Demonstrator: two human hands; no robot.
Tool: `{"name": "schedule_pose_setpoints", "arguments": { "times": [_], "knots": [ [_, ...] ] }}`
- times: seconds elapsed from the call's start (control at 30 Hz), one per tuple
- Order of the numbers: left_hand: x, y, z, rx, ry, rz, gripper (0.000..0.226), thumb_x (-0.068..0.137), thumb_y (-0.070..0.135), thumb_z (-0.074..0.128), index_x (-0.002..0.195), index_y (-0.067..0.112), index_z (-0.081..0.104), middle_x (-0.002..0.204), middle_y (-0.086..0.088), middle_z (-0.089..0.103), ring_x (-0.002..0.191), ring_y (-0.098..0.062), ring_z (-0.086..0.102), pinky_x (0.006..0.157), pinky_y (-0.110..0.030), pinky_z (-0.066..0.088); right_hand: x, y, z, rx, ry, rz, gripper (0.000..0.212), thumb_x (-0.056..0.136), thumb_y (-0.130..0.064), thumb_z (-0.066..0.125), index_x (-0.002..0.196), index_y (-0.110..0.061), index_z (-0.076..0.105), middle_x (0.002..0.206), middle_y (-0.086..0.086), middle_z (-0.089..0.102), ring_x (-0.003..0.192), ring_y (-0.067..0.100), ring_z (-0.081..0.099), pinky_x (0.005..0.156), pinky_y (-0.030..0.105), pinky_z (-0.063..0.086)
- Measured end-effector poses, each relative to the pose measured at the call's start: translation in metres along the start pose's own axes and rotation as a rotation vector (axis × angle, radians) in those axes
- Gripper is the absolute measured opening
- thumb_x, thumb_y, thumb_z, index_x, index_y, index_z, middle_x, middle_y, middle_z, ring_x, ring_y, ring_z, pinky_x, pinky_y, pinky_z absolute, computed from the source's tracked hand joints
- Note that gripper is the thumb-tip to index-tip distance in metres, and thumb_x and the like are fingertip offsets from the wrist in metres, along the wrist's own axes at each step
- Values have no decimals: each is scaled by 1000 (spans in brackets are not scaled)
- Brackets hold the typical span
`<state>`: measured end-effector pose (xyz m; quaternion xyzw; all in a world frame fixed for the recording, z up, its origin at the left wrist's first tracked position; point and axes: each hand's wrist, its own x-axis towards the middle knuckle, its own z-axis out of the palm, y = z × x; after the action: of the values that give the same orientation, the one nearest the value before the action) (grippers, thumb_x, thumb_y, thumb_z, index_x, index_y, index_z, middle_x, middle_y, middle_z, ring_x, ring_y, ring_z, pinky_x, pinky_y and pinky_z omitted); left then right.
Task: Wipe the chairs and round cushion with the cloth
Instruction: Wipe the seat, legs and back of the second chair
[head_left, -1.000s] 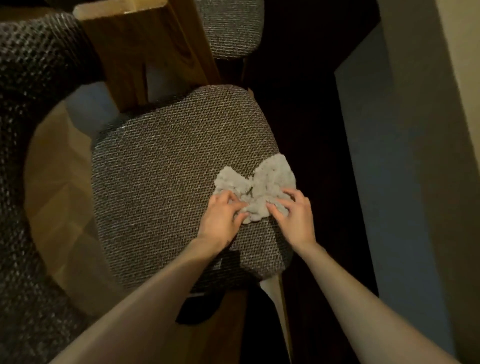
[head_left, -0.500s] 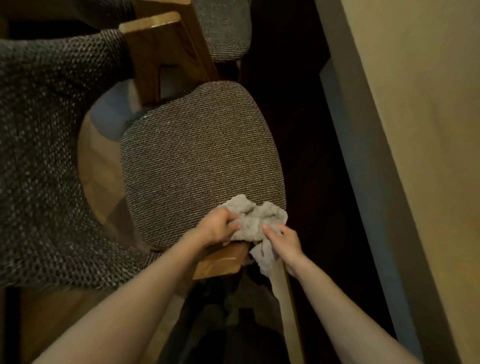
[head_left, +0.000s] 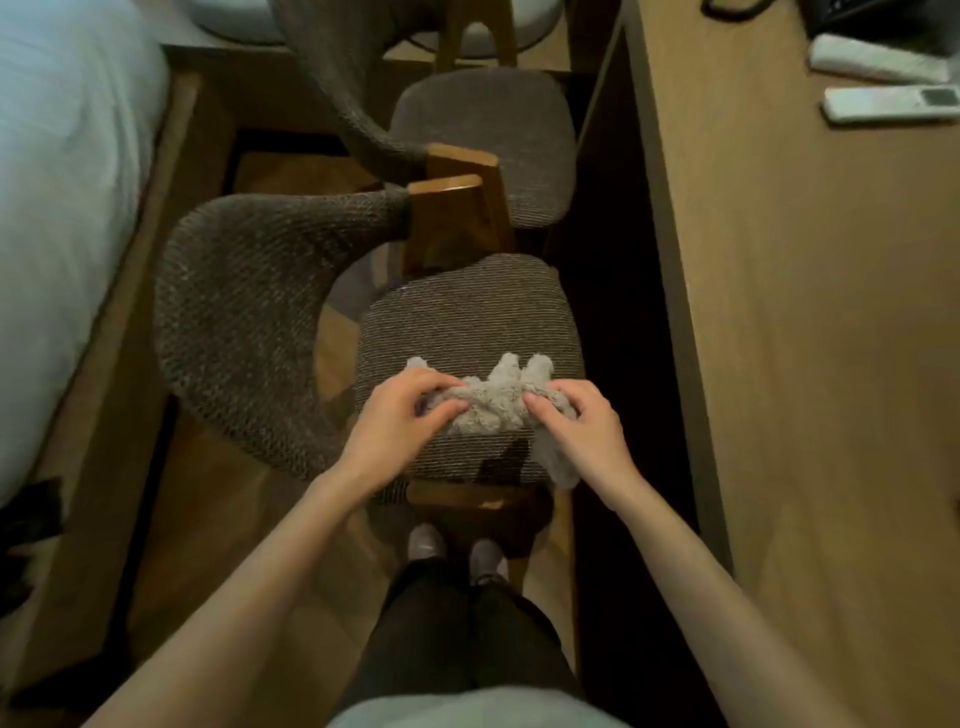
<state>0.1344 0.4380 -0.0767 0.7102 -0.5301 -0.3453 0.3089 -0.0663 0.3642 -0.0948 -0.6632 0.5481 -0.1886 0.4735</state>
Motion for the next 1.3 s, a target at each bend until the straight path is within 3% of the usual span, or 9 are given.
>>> {"name": "schedule_pose_setpoints", "arguments": {
  "times": [0.13,0.3,0.43,0.67,0.8,0.9,1.03,1.2,1.3],
  "knots": [
    [-34,17,-41,44,123,25,23,86,23,68,108,19,71,105,7,62,100,-13,57,90,-36,48,-5,-46,8,-139,-53,-105,29,89,-36,65,106,-13,70,113,-8,54,109,4,49,94,21,39],
    [-58,10,-103,176,347,19,21,86,18,68,107,20,72,110,5,61,108,-15,52,94,-11,30,-11,-110,38,-34,-233,-238,11,93,-40,58,92,-31,65,87,-12,65,82,3,60,64,17,47],
    [-59,-14,-164,163,408,9,15,88,21,66,102,17,70,96,8,62,93,-11,58,84,-26,47,-8,-157,79,86,-322,-309,11,96,-39,54,89,-35,61,81,-6,66,73,9,62,60,27,47],
    [-44,-69,-260,76,269,-13,16,85,46,64,92,32,65,87,19,64,84,7,58,67,-9,44,3,-216,159,32,-106,-260,15,95,-43,53,89,-32,62,76,-5,66,69,11,63,62,40,52],
    [-30,-87,-292,-38,139,42,8,85,37,67,87,41,61,86,20,63,83,12,58,65,-3,41,8,-242,192,-15,78,-198,14,96,-43,51,95,-35,63,80,-10,66,72,4,63,57,25,50],
    [-20,-91,-303,-116,53,99,16,83,29,72,91,39,62,93,18,65,87,7,60,71,-8,46,11,-258,210,263,145,-15,10,98,-33,52,99,-34,61,94,-11,65,84,1,64,61,16,50],
    [-9,-89,-294,-107,12,202,24,82,21,73,104,26,66,116,14,62,106,1,57,91,-15,46,13,-274,225,987,-34,279,31,98,-30,51,125,-13,55,120,10,65,109,22,64,83,30,56],
    [3,-90,-277,-151,-287,198,42,93,14,59,134,15,53,144,7,45,134,0,36,111,-18,29,23,-267,233,1026,-68,328,31,96,-16,55,127,-10,57,120,14,66,106,25,67,81,36,57],
    [19,-97,-279,-221,-330,179,35,95,16,55,130,17,57,137,9,52,129,0,44,109,-23,36,43,-253,230,1018,-4,353,30,98,-10,50,127,-15,56,122,14,64,110,26,64,89,40,54]
  ]
}}
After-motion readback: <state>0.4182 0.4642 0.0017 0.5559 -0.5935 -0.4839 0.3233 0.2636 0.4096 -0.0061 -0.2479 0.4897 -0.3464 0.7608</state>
